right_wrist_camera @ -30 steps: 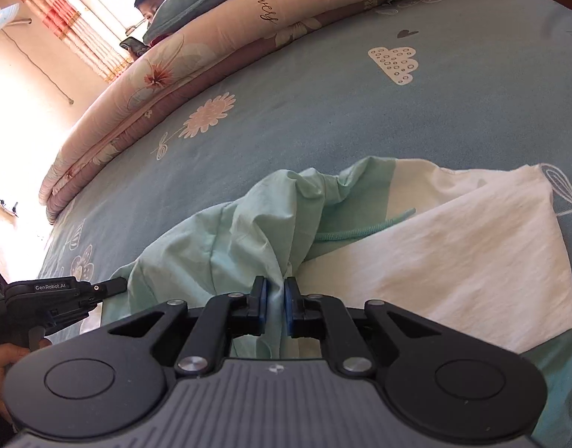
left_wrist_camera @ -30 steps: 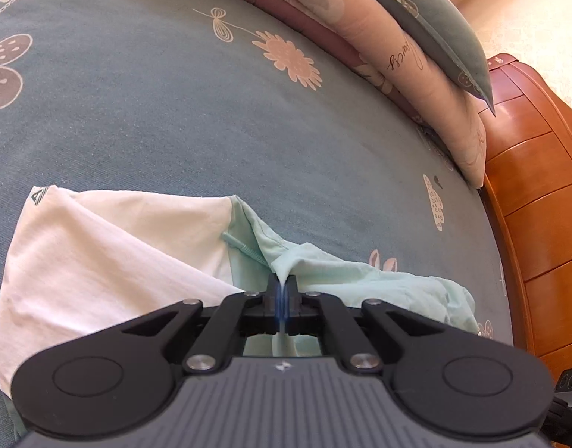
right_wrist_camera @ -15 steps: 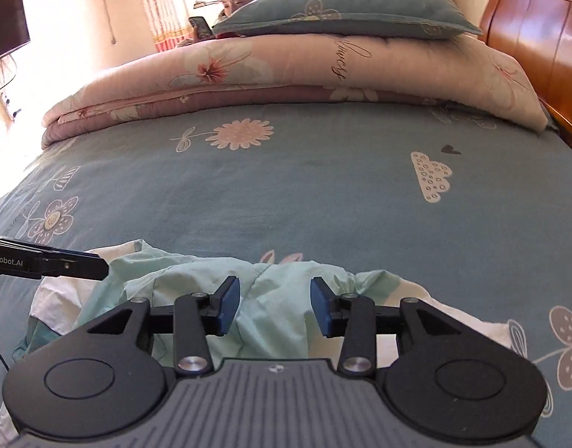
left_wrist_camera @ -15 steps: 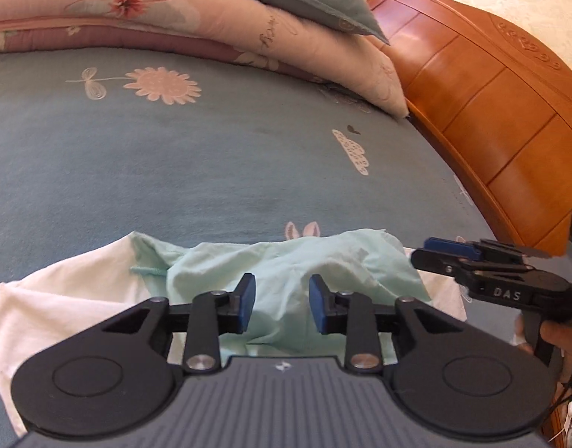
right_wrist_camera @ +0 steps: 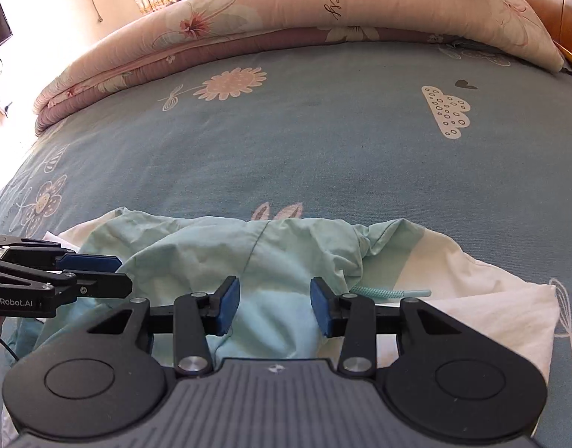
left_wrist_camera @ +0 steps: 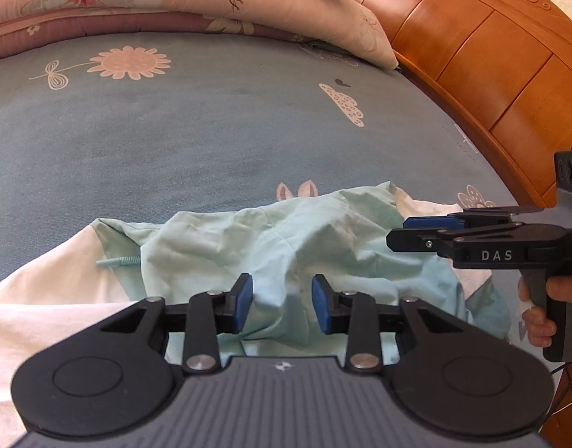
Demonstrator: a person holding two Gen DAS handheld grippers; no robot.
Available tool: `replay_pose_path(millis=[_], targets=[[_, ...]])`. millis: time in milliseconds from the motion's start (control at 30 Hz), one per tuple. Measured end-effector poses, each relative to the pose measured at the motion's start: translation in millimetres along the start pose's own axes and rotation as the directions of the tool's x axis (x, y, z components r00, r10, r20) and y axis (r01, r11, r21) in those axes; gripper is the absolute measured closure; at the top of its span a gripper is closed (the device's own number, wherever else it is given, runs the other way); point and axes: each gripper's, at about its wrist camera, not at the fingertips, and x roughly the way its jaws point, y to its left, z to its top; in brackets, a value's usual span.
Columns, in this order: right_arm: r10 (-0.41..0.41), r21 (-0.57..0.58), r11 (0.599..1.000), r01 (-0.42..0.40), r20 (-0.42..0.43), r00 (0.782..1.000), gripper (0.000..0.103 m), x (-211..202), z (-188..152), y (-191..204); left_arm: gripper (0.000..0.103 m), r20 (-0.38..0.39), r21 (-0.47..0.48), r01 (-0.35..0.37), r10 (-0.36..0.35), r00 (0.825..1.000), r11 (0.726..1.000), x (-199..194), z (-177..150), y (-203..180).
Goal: Fold clothes
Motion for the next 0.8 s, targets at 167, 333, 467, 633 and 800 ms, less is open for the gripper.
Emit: replay_pose_path(millis=[167,333,467,633,800], targets=[[0.079,-0.096,0.992,-0.082,-0.035,0.996,0.049,-42,-28,29,0.057,-0.022,0.124,0.028,-0.026,0.999,0.992,-41,-32,-31],[0.033,-0.198,0.978,-0.063,-0.151,0.988,0.046,-24,-82,38,0.057,-0.145,0.199,-0.005,0.034,0.989,0.98,-13,-84,-32],[0.033,-0.175,0.983,-0.056,-0.133,0.991,0.045,-16,-98,30,0.055,-0.116,0.144,0.013,0.004,0.993,0.99,-5,-97,-14],[0.009,-0.144,0.989,-0.028,-0.13,0.991,0.045,-31,-88,36,0.057,-0.108,0.165,-0.017,0.035,0.994,0.986,-25,-90,-28],[-0.004,-0.116,0.993,-0.006,-0.083,0.997,0.038,-70,-86,47,0.055,-0.06,0.242,-0.009,0.024,0.998,0.97,-57,-97,-48]])
